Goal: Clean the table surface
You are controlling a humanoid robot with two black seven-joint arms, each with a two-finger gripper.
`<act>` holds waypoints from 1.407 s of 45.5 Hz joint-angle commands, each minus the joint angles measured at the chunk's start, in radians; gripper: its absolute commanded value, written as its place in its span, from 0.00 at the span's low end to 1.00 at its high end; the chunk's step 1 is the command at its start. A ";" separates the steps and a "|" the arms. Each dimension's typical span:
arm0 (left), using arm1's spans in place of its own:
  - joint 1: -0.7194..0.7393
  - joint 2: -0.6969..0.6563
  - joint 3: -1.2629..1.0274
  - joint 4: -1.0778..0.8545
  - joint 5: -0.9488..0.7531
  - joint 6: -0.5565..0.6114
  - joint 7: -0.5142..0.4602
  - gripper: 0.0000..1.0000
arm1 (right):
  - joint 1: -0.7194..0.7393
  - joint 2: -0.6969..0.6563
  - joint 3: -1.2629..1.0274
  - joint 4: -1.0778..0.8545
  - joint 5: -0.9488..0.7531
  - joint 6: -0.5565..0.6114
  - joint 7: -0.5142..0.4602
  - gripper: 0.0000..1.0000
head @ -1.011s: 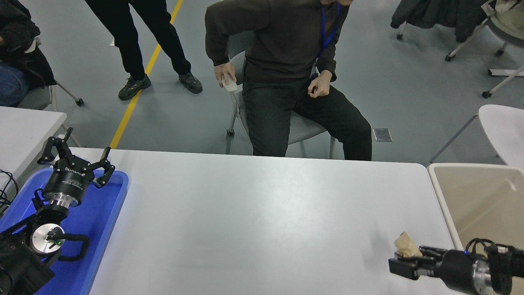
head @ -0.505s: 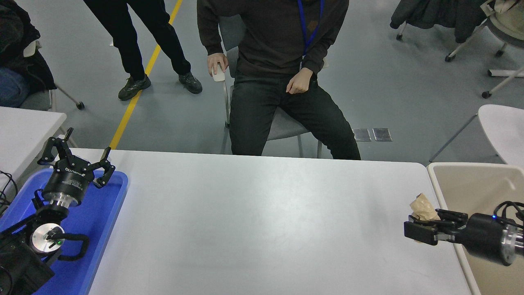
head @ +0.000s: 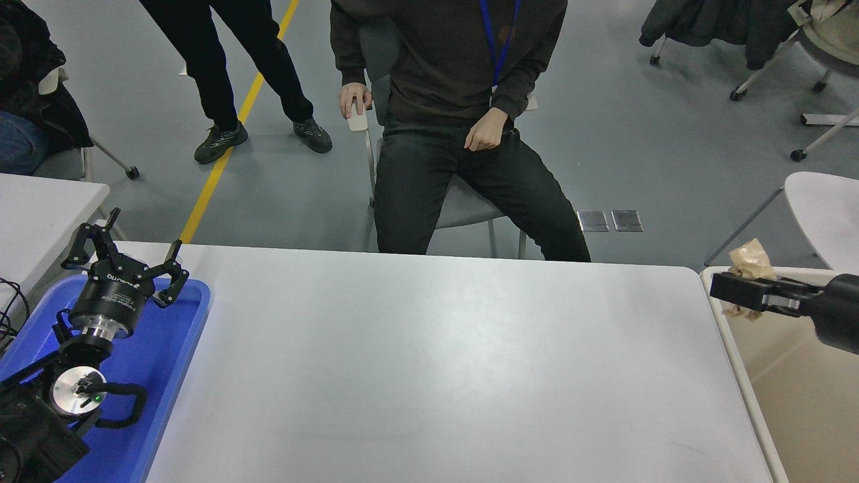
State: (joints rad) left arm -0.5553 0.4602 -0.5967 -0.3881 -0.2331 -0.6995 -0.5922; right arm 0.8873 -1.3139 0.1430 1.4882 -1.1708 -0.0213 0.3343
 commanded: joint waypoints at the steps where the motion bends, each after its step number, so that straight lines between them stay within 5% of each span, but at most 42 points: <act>1: 0.000 0.000 0.000 0.000 0.000 0.000 0.000 1.00 | 0.005 0.005 0.035 -0.175 0.120 0.004 0.012 0.00; 19: 0.000 0.000 0.000 0.000 0.000 0.000 0.000 1.00 | -0.005 0.084 0.038 -0.485 0.304 0.038 0.042 0.00; 50: 0.000 0.000 0.000 0.000 0.000 0.000 0.000 1.00 | -0.090 0.576 0.021 -1.407 0.534 0.150 0.121 0.00; 64: 0.000 0.000 0.000 0.000 0.000 0.000 0.000 1.00 | -0.185 0.705 0.018 -1.484 0.661 0.130 0.077 0.00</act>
State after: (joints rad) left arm -0.5553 0.4602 -0.5967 -0.3879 -0.2331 -0.6995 -0.5932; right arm 0.7637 -0.7205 0.1641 0.1115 -0.6004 0.1113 0.4354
